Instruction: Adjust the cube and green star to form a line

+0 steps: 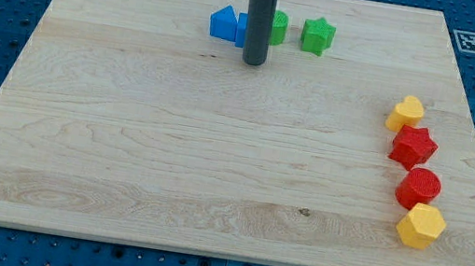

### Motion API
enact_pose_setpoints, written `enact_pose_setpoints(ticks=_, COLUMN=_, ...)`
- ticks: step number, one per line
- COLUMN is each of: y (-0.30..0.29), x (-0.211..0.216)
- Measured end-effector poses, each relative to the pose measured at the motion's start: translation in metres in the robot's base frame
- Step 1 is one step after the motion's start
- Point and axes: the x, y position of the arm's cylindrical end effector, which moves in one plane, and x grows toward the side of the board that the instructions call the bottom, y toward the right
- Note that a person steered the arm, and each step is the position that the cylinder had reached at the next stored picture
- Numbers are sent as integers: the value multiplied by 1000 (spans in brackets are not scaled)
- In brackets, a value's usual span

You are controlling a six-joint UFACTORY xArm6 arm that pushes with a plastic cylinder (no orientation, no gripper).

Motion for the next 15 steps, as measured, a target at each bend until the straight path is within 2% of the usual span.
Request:
enact_pose_setpoints(ticks=8, y=0, x=-26)
enact_pose_setpoints(ticks=12, y=98, x=-13)
enact_pose_setpoints(ticks=15, y=99, x=-27)
